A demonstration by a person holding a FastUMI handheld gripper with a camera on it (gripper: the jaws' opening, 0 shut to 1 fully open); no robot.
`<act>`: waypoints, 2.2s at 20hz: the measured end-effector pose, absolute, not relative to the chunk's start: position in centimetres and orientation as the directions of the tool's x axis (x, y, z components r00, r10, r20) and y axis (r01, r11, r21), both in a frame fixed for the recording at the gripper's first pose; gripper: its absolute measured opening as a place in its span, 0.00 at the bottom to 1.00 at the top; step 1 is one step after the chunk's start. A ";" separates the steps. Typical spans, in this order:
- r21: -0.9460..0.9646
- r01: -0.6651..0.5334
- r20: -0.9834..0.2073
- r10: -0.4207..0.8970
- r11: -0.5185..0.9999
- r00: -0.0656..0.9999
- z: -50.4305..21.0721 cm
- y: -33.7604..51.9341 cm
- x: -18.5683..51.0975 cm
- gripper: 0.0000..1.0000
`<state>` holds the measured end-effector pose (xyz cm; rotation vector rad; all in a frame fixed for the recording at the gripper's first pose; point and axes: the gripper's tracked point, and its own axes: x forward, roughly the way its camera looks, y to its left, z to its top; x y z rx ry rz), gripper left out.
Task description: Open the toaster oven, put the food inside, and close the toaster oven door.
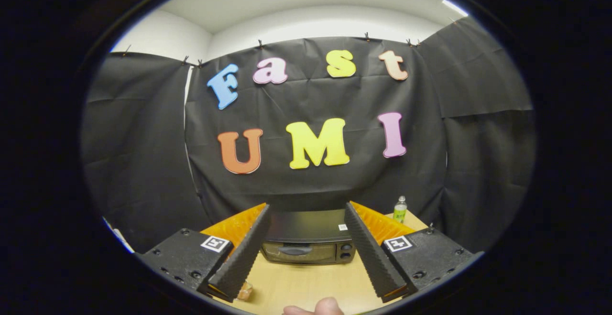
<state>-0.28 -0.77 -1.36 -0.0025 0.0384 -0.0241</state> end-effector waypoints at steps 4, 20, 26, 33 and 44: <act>-0.004 -0.008 -0.064 0.008 1.000 0.998 -2.7 -0.3 1.6 1.00; 0.022 0.000 -0.239 0.005 1.000 0.971 -15.5 -0.8 16.4 1.00; 0.025 0.060 -0.382 -0.046 0.998 0.923 -25.0 -0.6 21.3 1.00; 0.002 0.086 -0.486 -0.075 0.996 0.871 -30.1 0.1 22.6 1.00; -0.031 0.059 -0.478 -0.067 0.998 0.876 -31.8 0.6 18.6 1.00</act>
